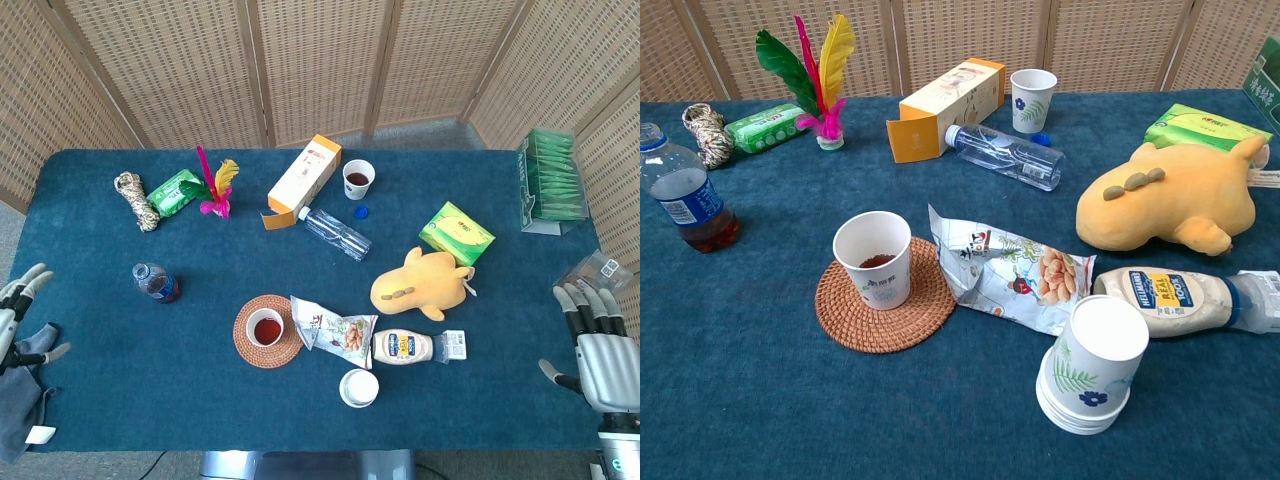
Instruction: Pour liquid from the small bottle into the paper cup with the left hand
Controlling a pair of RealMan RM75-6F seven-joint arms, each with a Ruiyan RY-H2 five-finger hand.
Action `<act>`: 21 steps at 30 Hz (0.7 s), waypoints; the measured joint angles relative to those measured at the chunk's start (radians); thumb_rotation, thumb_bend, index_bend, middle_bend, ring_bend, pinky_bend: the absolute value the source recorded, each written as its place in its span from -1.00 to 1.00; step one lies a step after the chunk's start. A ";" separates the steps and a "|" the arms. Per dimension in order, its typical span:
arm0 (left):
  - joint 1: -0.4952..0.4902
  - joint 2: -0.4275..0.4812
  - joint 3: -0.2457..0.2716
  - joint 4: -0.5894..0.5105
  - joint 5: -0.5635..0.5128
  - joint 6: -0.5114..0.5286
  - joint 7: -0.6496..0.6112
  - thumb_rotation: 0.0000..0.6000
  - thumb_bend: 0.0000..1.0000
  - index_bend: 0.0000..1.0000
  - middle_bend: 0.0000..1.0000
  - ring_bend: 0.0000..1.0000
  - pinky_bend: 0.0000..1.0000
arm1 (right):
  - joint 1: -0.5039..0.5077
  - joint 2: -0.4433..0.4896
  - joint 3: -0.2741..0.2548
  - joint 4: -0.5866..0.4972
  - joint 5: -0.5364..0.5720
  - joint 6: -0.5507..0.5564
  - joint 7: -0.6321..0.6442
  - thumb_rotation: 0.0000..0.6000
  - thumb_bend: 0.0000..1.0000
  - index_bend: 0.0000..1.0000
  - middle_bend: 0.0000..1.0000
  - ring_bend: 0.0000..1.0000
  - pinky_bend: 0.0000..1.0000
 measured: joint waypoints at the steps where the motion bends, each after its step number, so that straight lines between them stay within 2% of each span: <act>1: -0.011 -0.008 -0.003 0.021 -0.008 -0.021 -0.016 1.00 -0.59 -1.00 -1.00 -1.00 -1.00 | -0.001 0.001 -0.003 -0.001 -0.005 0.001 0.002 1.00 -1.00 -1.00 -1.00 -1.00 -1.00; 8: -0.083 -0.085 -0.009 0.184 -0.010 -0.114 -0.163 1.00 -0.59 -1.00 -1.00 -1.00 -1.00 | -0.005 0.007 -0.010 -0.005 -0.019 0.007 0.013 1.00 -1.00 -1.00 -1.00 -1.00 -1.00; 21: -0.154 -0.269 0.017 0.482 0.101 -0.043 -0.404 1.00 -0.59 -1.00 -1.00 -1.00 -1.00 | -0.001 0.011 -0.014 -0.007 -0.017 -0.006 0.020 1.00 -1.00 -1.00 -1.00 -1.00 -1.00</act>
